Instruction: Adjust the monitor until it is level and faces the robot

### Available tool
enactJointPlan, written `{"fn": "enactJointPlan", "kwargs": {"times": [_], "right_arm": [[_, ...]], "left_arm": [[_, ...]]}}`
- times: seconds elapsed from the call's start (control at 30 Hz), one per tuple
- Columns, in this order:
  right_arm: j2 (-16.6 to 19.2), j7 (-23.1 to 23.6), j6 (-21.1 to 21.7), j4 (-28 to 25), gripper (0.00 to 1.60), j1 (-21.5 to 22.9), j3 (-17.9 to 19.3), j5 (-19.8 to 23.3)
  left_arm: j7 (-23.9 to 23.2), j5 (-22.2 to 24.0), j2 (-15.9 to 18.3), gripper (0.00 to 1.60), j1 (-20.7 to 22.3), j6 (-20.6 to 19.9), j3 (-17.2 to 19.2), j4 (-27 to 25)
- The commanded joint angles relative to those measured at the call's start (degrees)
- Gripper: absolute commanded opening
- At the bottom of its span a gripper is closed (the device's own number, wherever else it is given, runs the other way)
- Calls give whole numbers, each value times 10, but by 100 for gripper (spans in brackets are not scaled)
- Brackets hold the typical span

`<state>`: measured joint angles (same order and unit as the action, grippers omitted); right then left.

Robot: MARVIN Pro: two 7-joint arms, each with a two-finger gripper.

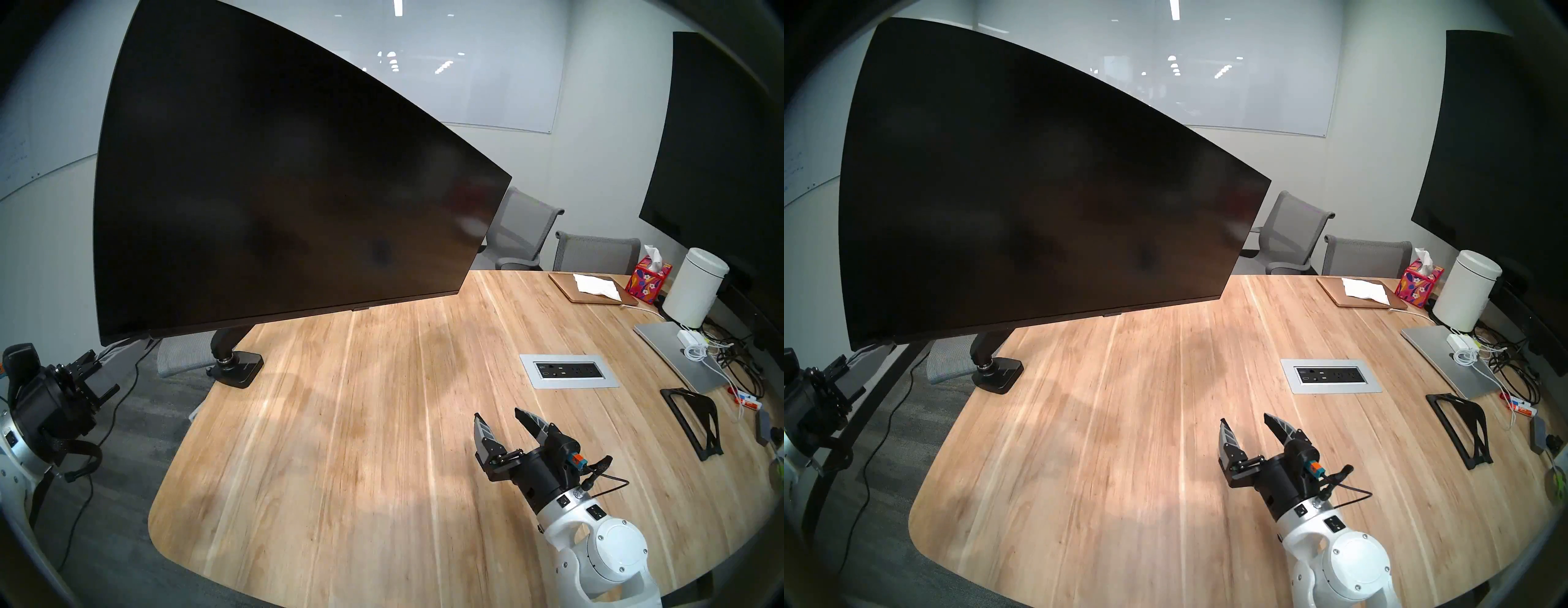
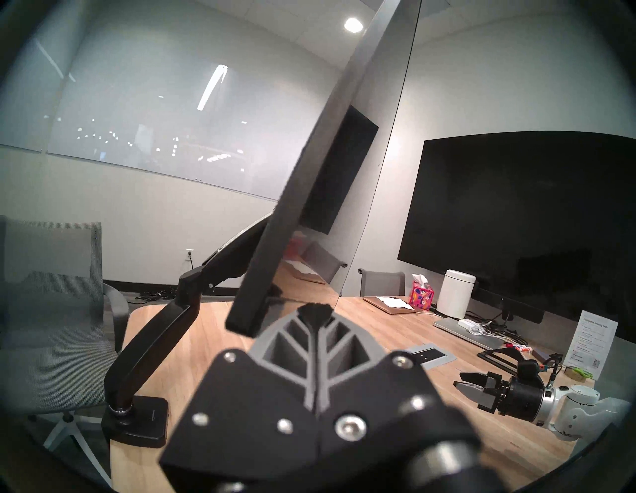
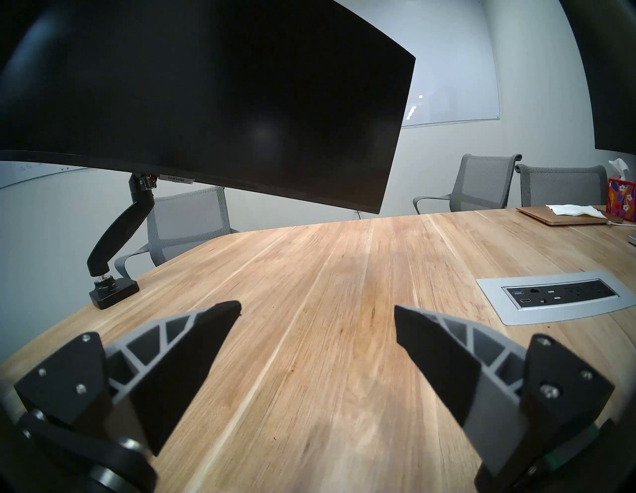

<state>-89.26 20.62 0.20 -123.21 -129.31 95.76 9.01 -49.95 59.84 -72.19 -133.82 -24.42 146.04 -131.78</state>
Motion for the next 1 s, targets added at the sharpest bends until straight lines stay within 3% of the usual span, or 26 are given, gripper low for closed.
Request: {"fn": "enactJointPlan", "kwargs": {"times": [0.0, 0.97], "right_arm": [[0, -1, 0, -12, 160, 1, 1, -1], [-1, 0, 0, -12, 160, 1, 2, -1]], "left_arm": [[21, 6, 13, 0, 24, -3, 3, 7], [78, 5, 46, 0, 89, -15, -18, 47]]}}
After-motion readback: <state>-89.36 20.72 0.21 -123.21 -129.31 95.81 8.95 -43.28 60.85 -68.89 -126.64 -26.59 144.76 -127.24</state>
